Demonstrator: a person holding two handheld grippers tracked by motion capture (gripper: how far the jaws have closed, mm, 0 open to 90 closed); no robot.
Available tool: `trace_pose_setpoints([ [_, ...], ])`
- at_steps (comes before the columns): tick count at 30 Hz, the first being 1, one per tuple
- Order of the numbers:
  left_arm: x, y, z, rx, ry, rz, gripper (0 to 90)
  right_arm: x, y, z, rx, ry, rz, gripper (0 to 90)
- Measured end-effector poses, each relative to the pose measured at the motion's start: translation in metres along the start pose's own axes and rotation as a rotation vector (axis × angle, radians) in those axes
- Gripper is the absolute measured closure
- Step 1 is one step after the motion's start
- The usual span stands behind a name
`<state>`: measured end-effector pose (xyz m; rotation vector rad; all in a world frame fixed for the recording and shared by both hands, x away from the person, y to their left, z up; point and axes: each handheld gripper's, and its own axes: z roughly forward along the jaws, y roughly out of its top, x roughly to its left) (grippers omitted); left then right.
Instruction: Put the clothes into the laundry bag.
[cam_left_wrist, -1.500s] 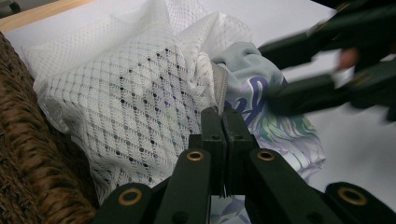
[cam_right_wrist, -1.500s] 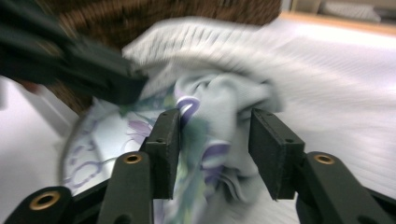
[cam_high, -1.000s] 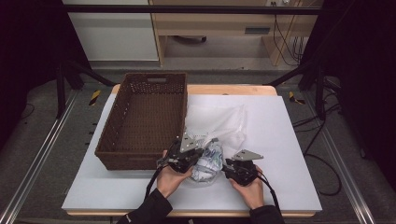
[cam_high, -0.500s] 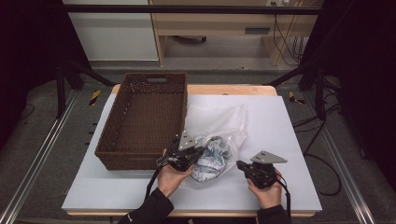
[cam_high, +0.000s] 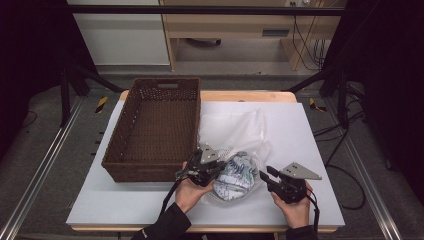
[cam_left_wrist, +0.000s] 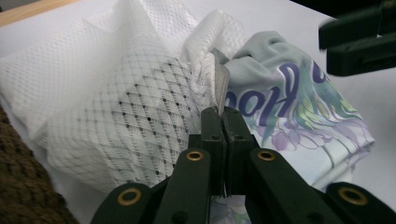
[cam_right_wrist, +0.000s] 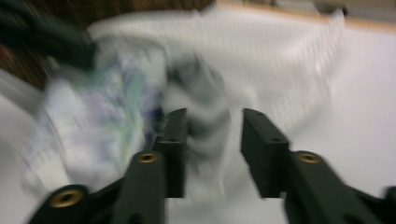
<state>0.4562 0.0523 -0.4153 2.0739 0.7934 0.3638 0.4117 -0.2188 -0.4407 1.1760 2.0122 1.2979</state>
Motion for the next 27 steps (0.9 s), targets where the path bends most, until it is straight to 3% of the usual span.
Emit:
trace_pose_setpoints([
  [1, 0.001, 0.003, -0.002, -0.007, 0.008, 0.002, 88.4, 0.004, 0.011, 0.010, -0.043, 0.020, -0.001, 48.2],
  [2, 0.002, 0.004, -0.003, -0.008, 0.013, 0.004, 88.4, 0.004, 0.014, 0.019, -0.031, 0.039, 0.001, 46.1],
  [4, 0.003, 0.007, -0.005, -0.011, 0.020, 0.004, 88.5, 0.005, 0.017, 0.038, -0.007, 0.052, 0.000, 46.4],
  [7, 0.004, 0.010, -0.005, -0.013, 0.023, 0.002, 88.5, 0.007, 0.016, 0.062, 0.063, 0.150, 0.041, 48.1],
  [8, 0.004, 0.010, -0.005, -0.013, 0.023, 0.002, 88.5, 0.007, 0.016, 0.062, 0.063, 0.150, 0.041, 48.1],
  [9, 0.004, 0.012, -0.003, -0.013, 0.024, 0.002, 88.5, 0.013, 0.012, 0.072, 0.103, 0.196, 0.034, 57.7],
  [13, 0.003, 0.015, -0.002, -0.018, 0.020, -0.001, 88.5, 0.025, 0.013, 0.070, 0.106, 0.193, -0.021, 76.7],
  [17, 0.000, 0.019, -0.002, -0.030, 0.007, 0.004, 88.5, 0.040, 0.018, 0.065, 0.065, 0.217, -0.101, 79.5],
  [20, -0.004, 0.022, -0.004, -0.038, -0.003, 0.024, 88.7, 0.046, 0.021, 0.070, 0.070, 0.216, -0.117, 79.8],
  [23, -0.009, 0.020, -0.008, -0.056, -0.037, 0.035, 88.7, 0.042, 0.021, 0.091, 0.097, 0.147, -0.062, 80.4],
  [24, -0.009, 0.020, -0.008, -0.056, -0.037, 0.035, 88.7, 0.042, 0.021, 0.091, 0.097, 0.147, -0.062, 80.4],
  [25, -0.010, 0.014, -0.009, -0.043, -0.039, 0.041, 88.7, 0.039, 0.020, 0.096, 0.089, 0.095, -0.024, 80.9],
  [27, -0.008, 0.006, -0.008, -0.029, -0.025, 0.042, 88.7, 0.037, 0.018, 0.099, 0.074, -0.026, -0.030, 81.2],
])
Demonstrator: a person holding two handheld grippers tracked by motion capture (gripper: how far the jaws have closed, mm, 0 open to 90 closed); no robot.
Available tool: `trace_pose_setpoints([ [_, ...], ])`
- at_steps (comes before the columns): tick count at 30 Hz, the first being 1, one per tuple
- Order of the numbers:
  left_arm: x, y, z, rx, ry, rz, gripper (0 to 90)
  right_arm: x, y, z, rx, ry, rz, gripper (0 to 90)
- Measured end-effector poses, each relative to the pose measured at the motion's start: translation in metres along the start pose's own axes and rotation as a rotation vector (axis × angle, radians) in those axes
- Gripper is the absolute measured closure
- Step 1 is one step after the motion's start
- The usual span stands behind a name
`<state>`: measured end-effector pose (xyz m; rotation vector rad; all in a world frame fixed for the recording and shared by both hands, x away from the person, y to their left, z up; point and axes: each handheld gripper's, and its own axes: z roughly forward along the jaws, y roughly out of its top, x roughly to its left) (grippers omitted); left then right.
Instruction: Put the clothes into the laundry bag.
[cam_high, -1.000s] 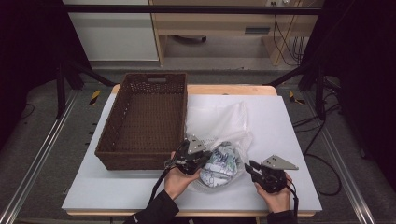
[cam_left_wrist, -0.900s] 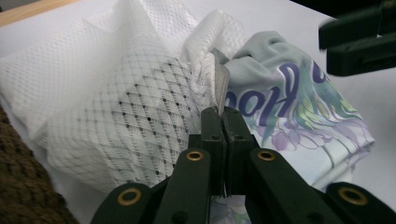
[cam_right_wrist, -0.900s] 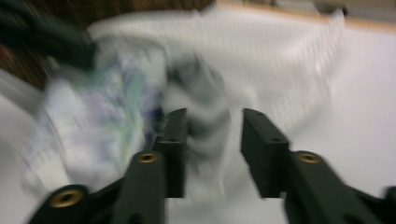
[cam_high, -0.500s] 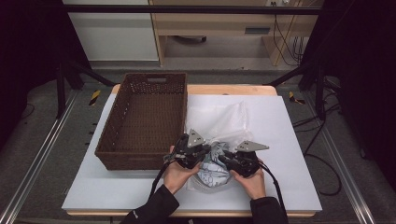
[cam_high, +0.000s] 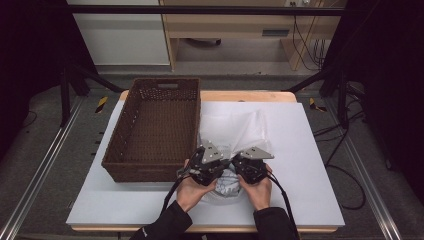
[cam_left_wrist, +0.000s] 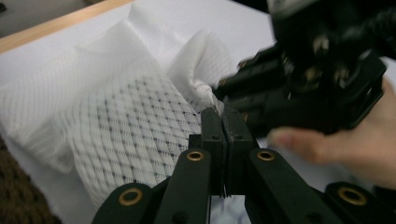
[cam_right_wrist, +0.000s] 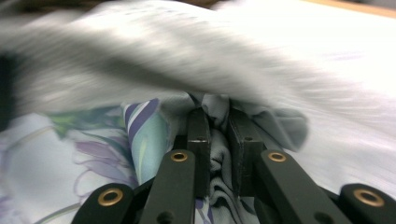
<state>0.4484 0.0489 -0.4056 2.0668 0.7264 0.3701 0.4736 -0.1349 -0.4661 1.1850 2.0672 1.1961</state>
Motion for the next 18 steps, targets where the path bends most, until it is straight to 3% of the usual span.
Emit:
trace_pose_setpoints([
  [1, 0.000, 0.000, 0.000, 0.000, 0.000, 0.000, 88.7, 0.000, 0.000, 0.000, 0.000, 0.000, 0.000, 81.2],
  [3, 0.006, -0.013, 0.005, 0.019, -0.001, -0.017, 88.7, -0.001, -0.005, -0.002, -0.029, -0.065, 0.060, 81.3],
  [5, 0.009, -0.018, 0.007, 0.020, -0.002, -0.025, 88.7, 0.000, -0.006, -0.003, -0.032, -0.077, 0.051, 80.7],
  [7, 0.010, -0.020, 0.006, 0.014, 0.001, -0.027, 88.6, 0.001, -0.005, -0.007, -0.036, -0.042, 0.024, 78.2],
  [10, 0.012, -0.020, 0.004, 0.000, 0.008, -0.036, 88.6, -0.006, -0.003, -0.024, -0.048, 0.030, 0.044, 69.2],
  [12, 0.012, -0.020, 0.004, 0.003, 0.013, -0.034, 88.6, -0.012, -0.004, -0.040, -0.057, 0.048, 0.038, 63.0],
  [15, 0.012, -0.022, 0.007, 0.008, 0.016, -0.035, 88.5, -0.027, -0.007, -0.061, -0.088, 0.018, 0.034, 55.7],
  [18, 0.012, -0.024, 0.009, 0.017, 0.021, -0.034, 88.5, -0.042, -0.013, -0.058, -0.055, -0.015, 0.067, 46.9],
])
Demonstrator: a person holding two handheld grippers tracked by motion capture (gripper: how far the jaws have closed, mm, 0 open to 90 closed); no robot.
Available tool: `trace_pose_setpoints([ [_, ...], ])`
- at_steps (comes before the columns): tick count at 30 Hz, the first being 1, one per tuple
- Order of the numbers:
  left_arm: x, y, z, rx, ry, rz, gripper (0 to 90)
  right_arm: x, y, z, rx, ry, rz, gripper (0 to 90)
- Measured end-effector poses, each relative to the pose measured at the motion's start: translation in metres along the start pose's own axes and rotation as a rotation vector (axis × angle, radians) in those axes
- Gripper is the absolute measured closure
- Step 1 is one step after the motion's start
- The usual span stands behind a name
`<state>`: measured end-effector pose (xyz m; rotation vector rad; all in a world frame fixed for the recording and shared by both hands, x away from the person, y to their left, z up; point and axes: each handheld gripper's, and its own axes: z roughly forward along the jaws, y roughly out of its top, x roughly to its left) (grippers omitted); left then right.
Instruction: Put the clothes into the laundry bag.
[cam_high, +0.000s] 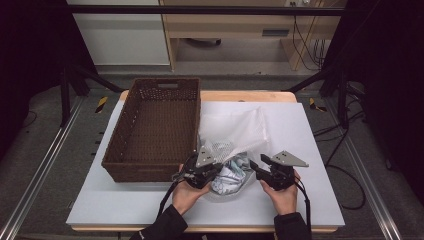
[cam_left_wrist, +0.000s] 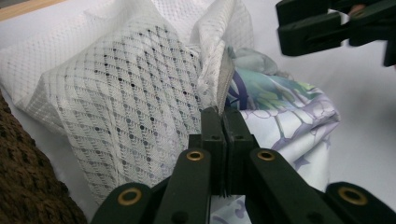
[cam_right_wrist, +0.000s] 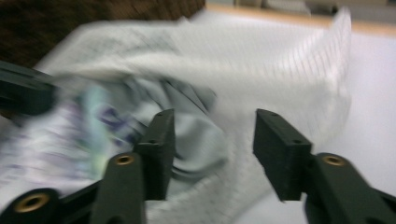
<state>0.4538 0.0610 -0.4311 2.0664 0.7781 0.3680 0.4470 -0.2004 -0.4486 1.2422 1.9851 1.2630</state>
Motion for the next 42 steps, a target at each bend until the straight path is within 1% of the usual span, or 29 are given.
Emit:
trace_pose_setpoints([
  [2, 0.000, 0.000, 0.000, 0.000, 0.004, 0.002, 88.5, -0.002, -0.005, 0.014, 0.050, 0.001, -0.008, 42.3],
  [3, 0.000, 0.000, 0.000, 0.000, 0.004, 0.002, 88.5, -0.002, -0.005, 0.014, 0.050, 0.001, -0.008, 42.3],
  [5, -0.001, 0.000, 0.000, 0.000, 0.010, 0.007, 88.5, 0.004, -0.008, 0.033, 0.087, 0.024, -0.027, 43.4],
  [6, -0.001, 0.000, 0.000, 0.001, 0.012, 0.007, 88.5, 0.005, -0.007, 0.038, 0.096, 0.031, -0.031, 48.0],
  [8, -0.001, 0.000, 0.000, 0.005, 0.012, 0.012, 88.5, 0.005, -0.007, 0.045, 0.104, 0.075, -0.001, 62.0],
  [9, -0.001, 0.000, 0.000, 0.005, 0.012, 0.012, 88.5, 0.005, -0.007, 0.045, 0.104, 0.075, -0.001, 62.0],
  [11, -0.001, 0.001, -0.001, 0.004, 0.011, 0.009, 88.5, 0.004, -0.008, 0.045, 0.101, 0.111, -0.013, 81.6],
  [13, -0.001, 0.003, -0.001, 0.004, 0.013, 0.008, 88.5, 0.005, -0.007, 0.043, 0.095, 0.116, -0.020, 83.1],
  [14, -0.001, 0.003, -0.001, 0.002, 0.016, 0.005, 88.5, 0.008, -0.005, 0.036, 0.064, 0.158, -0.025, 84.2],
  [15, -0.001, 0.005, -0.002, 0.000, 0.016, -0.001, 88.5, 0.008, -0.005, 0.036, 0.064, 0.158, -0.025, 84.2],
  [16, -0.001, 0.007, -0.003, -0.005, 0.016, -0.005, 88.5, 0.015, -0.003, 0.027, 0.021, 0.205, -0.050, 84.4],
  [17, -0.001, 0.010, -0.004, -0.012, 0.018, -0.009, 88.5, 0.015, -0.003, 0.027, 0.021, 0.205, -0.050, 84.4],
  [18, -0.002, 0.013, -0.006, -0.022, 0.014, -0.013, 88.5, 0.025, 0.000, 0.020, 0.003, 0.251, -0.067, 84.4],
  [19, -0.003, 0.017, -0.008, -0.027, 0.014, -0.012, 88.5, 0.025, 0.000, 0.020, 0.003, 0.251, -0.067, 84.4],
  [21, -0.007, 0.024, -0.011, -0.035, 0.019, 0.000, 88.5, 0.037, 0.003, 0.019, 0.001, 0.275, -0.101, 84.4],
  [22, -0.011, 0.030, -0.013, -0.041, 0.011, 0.019, 88.6, 0.045, 0.006, 0.025, 0.013, 0.253, -0.136, 84.4],
  [23, -0.011, 0.030, -0.013, -0.041, 0.011, 0.019, 88.6, 0.045, 0.006, 0.025, 0.013, 0.253, -0.136, 84.4],
  [25, -0.016, 0.031, -0.014, -0.035, -0.010, 0.039, 88.7, 0.049, 0.006, 0.043, 0.029, 0.216, -0.127, 84.5],
  [28, -0.016, 0.027, -0.014, -0.031, -0.022, 0.041, 88.7, 0.043, 0.005, 0.060, 0.022, 0.126, -0.064, 84.7],
  [29, -0.016, 0.024, -0.015, -0.029, -0.030, 0.036, 88.7, 0.043, 0.005, 0.060, 0.022, 0.126, -0.064, 84.7],
  [30, -0.015, 0.021, -0.015, -0.025, -0.027, 0.038, 88.6, 0.038, 0.003, 0.066, 0.013, 0.051, -0.015, 84.8],
  [31, -0.014, 0.017, -0.015, -0.019, -0.021, 0.037, 88.6, 0.038, 0.003, 0.066, 0.013, 0.051, -0.015, 84.8],
  [32, -0.012, 0.013, -0.014, -0.013, -0.021, 0.031, 88.5, 0.038, 0.002, 0.066, 0.004, 0.013, -0.007, 84.8],
  [33, -0.009, 0.009, -0.013, -0.006, -0.026, 0.023, 88.5, 0.038, 0.002, 0.066, 0.004, 0.013, -0.007, 84.8],
  [35, -0.006, 0.002, -0.011, 0.004, -0.038, 0.008, 88.4, 0.041, 0.001, 0.065, 0.002, -0.005, -0.046, 83.7],
  [36, -0.005, -0.004, -0.010, 0.004, -0.033, 0.004, 88.2, 0.041, 0.002, 0.059, 0.003, 0.035, -0.075, 79.7],
  [37, -0.005, -0.004, -0.010, 0.004, -0.033, 0.004, 88.2, 0.039, 0.003, 0.053, 0.000, 0.049, -0.086, 76.9],
  [40, -0.003, -0.005, -0.011, -0.016, -0.027, -0.009, 88.2, 0.032, 0.006, 0.041, -0.018, 0.087, -0.078, 75.1],
  [42, -0.005, -0.005, -0.012, -0.026, -0.012, 0.008, 88.2, 0.018, 0.009, 0.023, -0.054, 0.069, -0.055, 71.2],
])
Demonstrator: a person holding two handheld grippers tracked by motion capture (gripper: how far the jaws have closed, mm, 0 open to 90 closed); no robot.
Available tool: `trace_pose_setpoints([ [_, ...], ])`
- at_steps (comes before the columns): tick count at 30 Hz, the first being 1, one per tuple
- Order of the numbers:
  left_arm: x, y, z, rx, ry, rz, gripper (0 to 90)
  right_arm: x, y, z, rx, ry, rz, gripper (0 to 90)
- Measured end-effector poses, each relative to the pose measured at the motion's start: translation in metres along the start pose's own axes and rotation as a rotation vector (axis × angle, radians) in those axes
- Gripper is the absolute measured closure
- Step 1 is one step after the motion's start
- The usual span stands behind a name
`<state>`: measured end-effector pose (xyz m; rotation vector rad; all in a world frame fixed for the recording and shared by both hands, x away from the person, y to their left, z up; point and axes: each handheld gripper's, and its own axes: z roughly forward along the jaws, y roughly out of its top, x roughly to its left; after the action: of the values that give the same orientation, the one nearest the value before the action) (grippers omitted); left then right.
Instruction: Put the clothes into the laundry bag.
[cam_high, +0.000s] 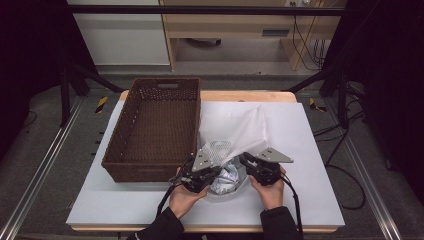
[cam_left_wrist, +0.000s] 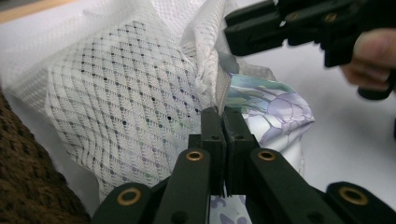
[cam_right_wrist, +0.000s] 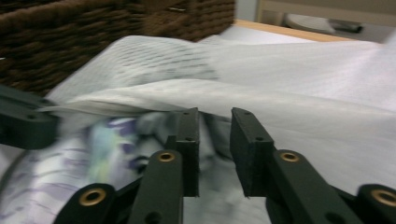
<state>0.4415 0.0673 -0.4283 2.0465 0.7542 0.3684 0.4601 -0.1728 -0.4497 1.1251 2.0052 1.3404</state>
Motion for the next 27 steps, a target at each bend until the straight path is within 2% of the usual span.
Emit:
trace_pose_setpoints([
  [1, 0.000, 0.000, 0.000, 0.000, 0.000, 0.000, 88.2, 0.000, 0.000, 0.000, 0.000, 0.000, 0.000, 71.2],
  [2, 0.000, 0.000, 0.000, -0.002, 0.000, -0.001, 88.2, -0.009, -0.001, 0.001, 0.038, -0.010, 0.013, 65.8],
  [3, 0.000, 0.000, 0.000, -0.002, 0.000, -0.001, 88.2, -0.009, -0.001, 0.001, 0.038, -0.010, 0.013, 65.8],
  [4, 0.000, 0.000, 0.000, -0.005, -0.005, -0.003, 88.2, -0.014, -0.007, 0.011, 0.085, -0.012, 0.014, 60.6],
  [5, 0.000, 0.000, 0.000, -0.005, -0.005, -0.003, 88.2, -0.016, -0.010, 0.017, 0.107, -0.007, 0.012, 56.7],
  [8, 0.001, 0.002, 0.000, -0.007, -0.010, -0.002, 88.2, -0.016, -0.013, 0.028, 0.114, -0.014, 0.003, 51.5],
  [9, 0.002, 0.002, 0.000, -0.007, -0.010, -0.003, 88.2, -0.016, -0.010, 0.036, 0.113, -0.015, -0.007, 53.2],
  [10, 0.002, 0.003, 0.001, -0.008, -0.010, -0.005, 88.2, -0.016, -0.010, 0.036, 0.113, -0.015, -0.007, 53.2],
  [11, 0.002, 0.003, 0.001, -0.011, -0.011, -0.007, 88.2, -0.015, -0.009, 0.037, 0.104, 0.004, -0.001, 60.3],
  [12, 0.001, 0.003, 0.002, -0.009, -0.011, -0.008, 88.2, -0.013, -0.007, 0.036, 0.090, 0.028, -0.016, 76.9],
  [13, 0.001, 0.003, 0.002, -0.009, -0.011, -0.008, 88.2, -0.013, -0.007, 0.036, 0.090, 0.028, -0.016, 76.9],
  [15, 0.002, 0.003, 0.002, -0.010, -0.010, -0.010, 88.2, -0.007, -0.006, 0.029, 0.088, 0.030, -0.044, 83.4],
  [19, 0.003, 0.008, -0.004, -0.028, -0.001, -0.026, 88.3, 0.011, -0.004, 0.007, 0.040, 0.127, -0.077, 85.8],
  [20, 0.003, 0.008, -0.004, -0.028, -0.001, -0.026, 88.3, 0.017, -0.003, 0.004, 0.031, 0.150, -0.080, 85.9],
  [21, 0.003, 0.009, -0.006, -0.033, -0.002, -0.025, 88.3, 0.017, -0.003, 0.004, 0.031, 0.150, -0.080, 85.9],
  [22, 0.003, 0.011, -0.009, -0.044, -0.008, -0.029, 88.4, 0.029, -0.002, 0.006, 0.039, 0.166, -0.109, 86.1],
  [23, 0.003, 0.011, -0.009, -0.044, -0.008, -0.029, 88.5, 0.029, -0.002, 0.006, 0.039, 0.166, -0.109, 86.1],
  [24, 0.002, 0.012, -0.011, -0.054, -0.022, -0.020, 88.5, 0.038, 0.000, 0.014, 0.054, 0.145, -0.136, 86.1],
  [27, 0.000, 0.013, -0.011, -0.060, -0.051, -0.005, 88.7, 0.041, 0.002, 0.032, 0.067, 0.089, -0.127, 86.2],
])
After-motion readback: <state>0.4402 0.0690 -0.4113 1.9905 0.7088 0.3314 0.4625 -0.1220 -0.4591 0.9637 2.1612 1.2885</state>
